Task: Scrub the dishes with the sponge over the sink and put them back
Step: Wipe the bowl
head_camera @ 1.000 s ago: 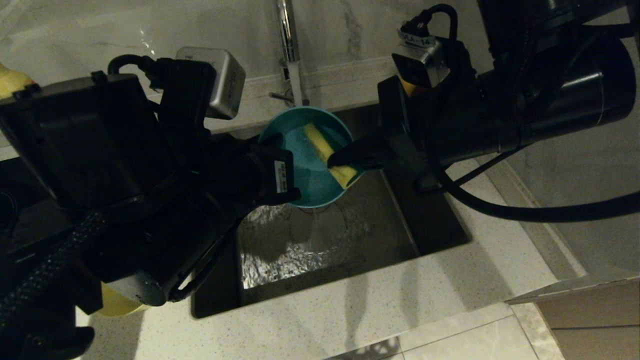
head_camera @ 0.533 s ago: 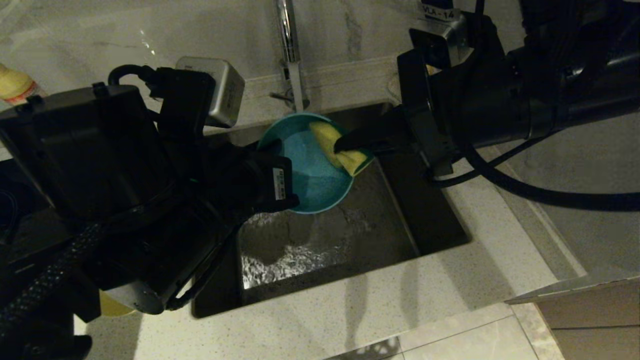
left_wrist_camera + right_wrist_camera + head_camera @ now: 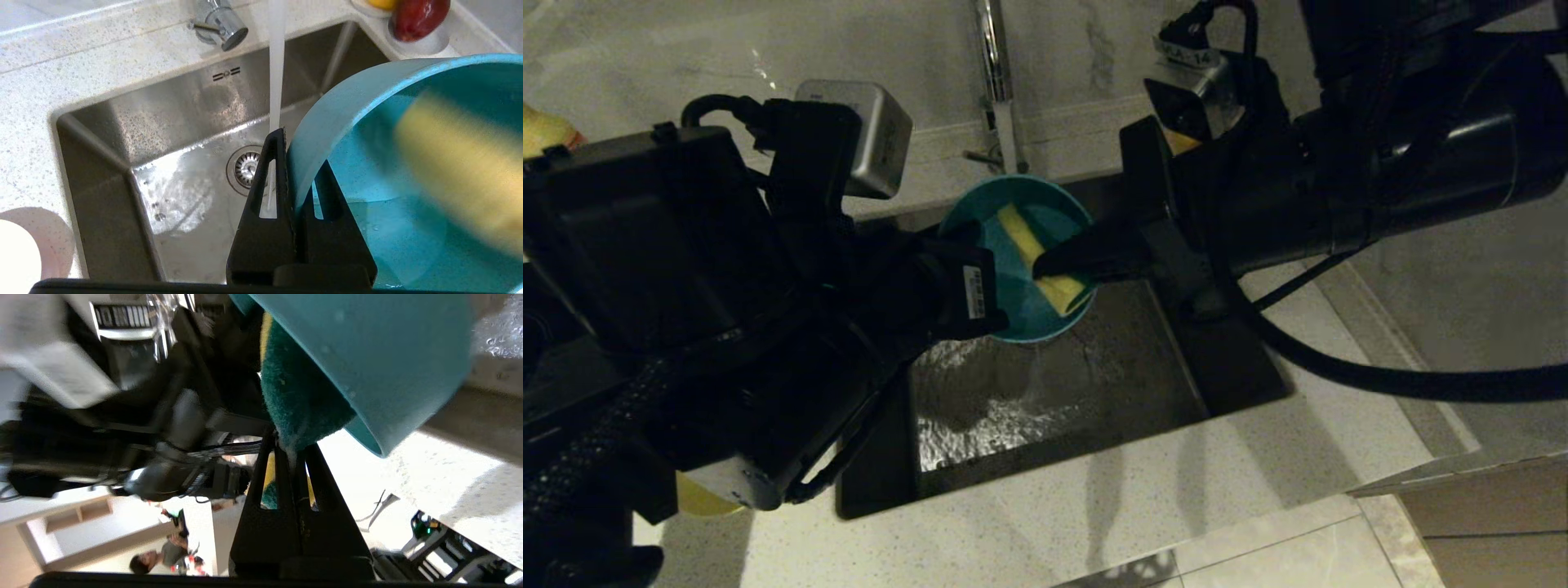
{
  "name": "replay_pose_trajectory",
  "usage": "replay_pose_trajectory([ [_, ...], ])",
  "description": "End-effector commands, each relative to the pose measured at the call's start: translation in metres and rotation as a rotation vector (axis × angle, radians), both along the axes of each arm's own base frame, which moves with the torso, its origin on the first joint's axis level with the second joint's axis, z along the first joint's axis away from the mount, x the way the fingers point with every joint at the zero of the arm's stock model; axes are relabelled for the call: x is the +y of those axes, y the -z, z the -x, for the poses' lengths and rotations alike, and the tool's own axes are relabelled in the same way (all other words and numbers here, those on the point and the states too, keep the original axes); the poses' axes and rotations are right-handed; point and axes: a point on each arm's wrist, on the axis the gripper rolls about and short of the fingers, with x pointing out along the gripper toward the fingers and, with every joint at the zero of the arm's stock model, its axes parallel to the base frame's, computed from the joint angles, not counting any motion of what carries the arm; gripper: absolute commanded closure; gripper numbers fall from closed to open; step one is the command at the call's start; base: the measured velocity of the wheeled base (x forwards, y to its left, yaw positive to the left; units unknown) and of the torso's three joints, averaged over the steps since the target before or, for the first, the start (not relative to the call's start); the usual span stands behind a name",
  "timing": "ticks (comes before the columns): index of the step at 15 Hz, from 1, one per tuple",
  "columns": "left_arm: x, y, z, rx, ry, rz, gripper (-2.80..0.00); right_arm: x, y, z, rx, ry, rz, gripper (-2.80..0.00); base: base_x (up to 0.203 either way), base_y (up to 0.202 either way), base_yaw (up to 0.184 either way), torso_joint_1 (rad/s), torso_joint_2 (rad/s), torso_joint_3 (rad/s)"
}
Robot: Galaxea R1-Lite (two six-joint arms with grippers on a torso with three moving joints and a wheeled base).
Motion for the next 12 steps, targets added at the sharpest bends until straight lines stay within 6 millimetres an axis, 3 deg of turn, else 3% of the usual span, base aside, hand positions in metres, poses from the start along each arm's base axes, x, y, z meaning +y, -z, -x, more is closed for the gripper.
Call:
replay_pose_trajectory([
  [1, 0.002, -0.004, 0.001, -0.011, -0.004, 0.014, 0.0, 0.011, 0.012, -0.006, 0.029, -0.011, 0.026, 0.0, 0.0, 0.0, 0.0, 0.0, 0.0, 0.0],
  [6, 0.001, -0.01, 0.001, -0.024, -0.004, 0.027, 0.0, 0.013, 0.016, -0.002, 0.048, -0.022, 0.042, 0.0, 0.0, 0.0, 0.0, 0.0, 0.0, 0.0],
  [12, 0.002, -0.009, 0.001, -0.022, -0.007, 0.027, 0.0, -0.01, -0.005, 0.007, 0.002, 0.009, -0.005, 0.0, 0.0, 0.0, 0.0, 0.0, 0.0, 0.0],
])
